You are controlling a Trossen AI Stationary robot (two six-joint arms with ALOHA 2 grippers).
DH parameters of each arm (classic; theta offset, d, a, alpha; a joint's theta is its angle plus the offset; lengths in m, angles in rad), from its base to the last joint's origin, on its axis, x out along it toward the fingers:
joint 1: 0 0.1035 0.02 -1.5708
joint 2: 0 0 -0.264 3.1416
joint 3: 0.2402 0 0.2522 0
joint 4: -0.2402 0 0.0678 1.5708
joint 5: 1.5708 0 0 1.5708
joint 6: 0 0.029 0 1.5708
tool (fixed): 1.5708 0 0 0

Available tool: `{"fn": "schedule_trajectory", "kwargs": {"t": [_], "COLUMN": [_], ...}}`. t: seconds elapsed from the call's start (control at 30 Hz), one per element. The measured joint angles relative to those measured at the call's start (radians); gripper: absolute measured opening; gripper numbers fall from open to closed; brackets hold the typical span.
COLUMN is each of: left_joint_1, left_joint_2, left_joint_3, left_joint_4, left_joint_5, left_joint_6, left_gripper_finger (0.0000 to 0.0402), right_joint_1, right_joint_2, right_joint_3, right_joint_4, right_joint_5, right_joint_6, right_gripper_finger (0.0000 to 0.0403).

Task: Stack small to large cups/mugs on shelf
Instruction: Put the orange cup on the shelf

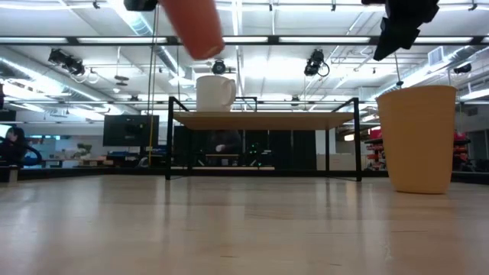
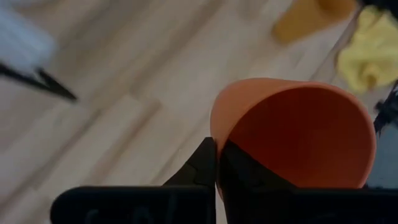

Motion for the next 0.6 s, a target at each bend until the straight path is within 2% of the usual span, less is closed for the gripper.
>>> {"fn": "schedule_trajectory", "kwargs": {"t": [0.13,0.33,0.6], "left_joint_1": [0.052,0.11,0.177], "left_joint_2": [0.012,0.106,0.325], "left_joint_3": [0.09,0.224,0.556], "left_joint_4": [-0.003,-0.037,-0.149], "left_joint_5": [-0.009,-0.004,0.002], "left_joint_6": [0.057,0.144,0.242], "left_gripper_finger": [0.0011,0.0011,0.0011], "right_joint_1": [0.0,0.0,0.0], "right_joint_2": [-0.053,-0.197,-0.328], "right_joint_3": [-0.044,-0.206,-0.227], "right_joint_4": [0.018,0.114,0.118], "right_joint_5": [0.018,0.02,0.046], "right_joint_6": [0.007,0.042,0.046], "right_gripper_finger": [0.0061,0.0061,0.0061]}}
